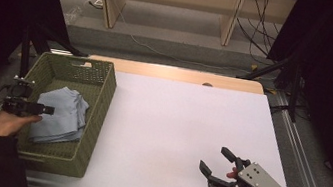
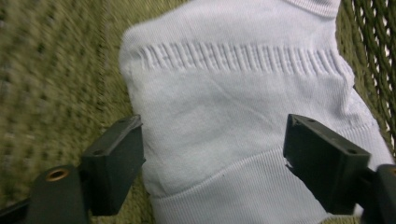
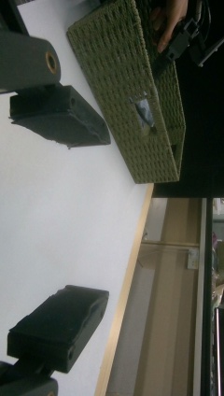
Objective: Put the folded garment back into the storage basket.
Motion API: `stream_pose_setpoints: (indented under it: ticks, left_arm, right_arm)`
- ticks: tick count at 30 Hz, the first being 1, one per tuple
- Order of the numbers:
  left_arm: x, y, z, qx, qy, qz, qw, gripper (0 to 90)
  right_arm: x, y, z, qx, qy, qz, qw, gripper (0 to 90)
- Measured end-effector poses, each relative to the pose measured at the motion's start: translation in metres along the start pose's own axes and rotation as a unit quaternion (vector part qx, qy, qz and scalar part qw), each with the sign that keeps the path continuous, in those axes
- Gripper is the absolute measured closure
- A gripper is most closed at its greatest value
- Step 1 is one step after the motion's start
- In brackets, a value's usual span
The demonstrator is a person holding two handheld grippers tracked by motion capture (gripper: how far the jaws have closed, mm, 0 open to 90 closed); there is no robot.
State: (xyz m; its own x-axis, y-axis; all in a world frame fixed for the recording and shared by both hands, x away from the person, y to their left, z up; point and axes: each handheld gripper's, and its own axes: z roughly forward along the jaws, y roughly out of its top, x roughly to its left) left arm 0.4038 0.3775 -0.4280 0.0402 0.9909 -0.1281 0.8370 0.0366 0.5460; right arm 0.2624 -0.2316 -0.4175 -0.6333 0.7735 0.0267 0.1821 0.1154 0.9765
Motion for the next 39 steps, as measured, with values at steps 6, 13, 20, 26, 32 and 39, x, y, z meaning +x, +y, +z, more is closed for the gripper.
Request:
stream_pose_setpoints:
  ticks: [6, 13, 20, 26, 32, 39]
  left_arm:
    - [-0.005, 0.003, -0.005, -0.020, -0.001, 0.007, 0.9998, 17.2]
    - [-0.005, 0.003, -0.009, -0.039, -0.006, 0.004, 0.9992, 16.2]
    - [-0.007, 0.004, -0.014, -0.060, -0.013, 0.001, 0.9981, 15.7]
    - [-0.009, 0.005, -0.018, -0.073, -0.020, 0.001, 0.9971, 15.7]
    - [-0.010, 0.005, -0.020, -0.089, -0.027, -0.001, 0.9956, 15.8]
    - [-0.012, 0.006, -0.025, -0.115, -0.049, -0.004, 0.9921, 15.8]
  right_arm:
    - [0.000, 0.000, 0.000, 0.000, 0.000, 0.001, 1.0000, 21.6]
    - [0.000, 0.000, 0.000, 0.001, 0.000, 0.001, 1.0000, 21.6]
    - [0.000, 0.000, 0.000, 0.000, 0.000, 0.000, 1.0000, 21.6]
    - [0.000, 0.000, 0.000, 0.000, 0.000, 0.001, 1.0000, 21.6]
    - [0.000, 0.000, 0.000, 0.000, 0.001, 0.000, 1.0000, 21.6]
    - [0.000, 0.000, 0.000, -0.001, 0.001, 0.000, 1.0000, 21.6]
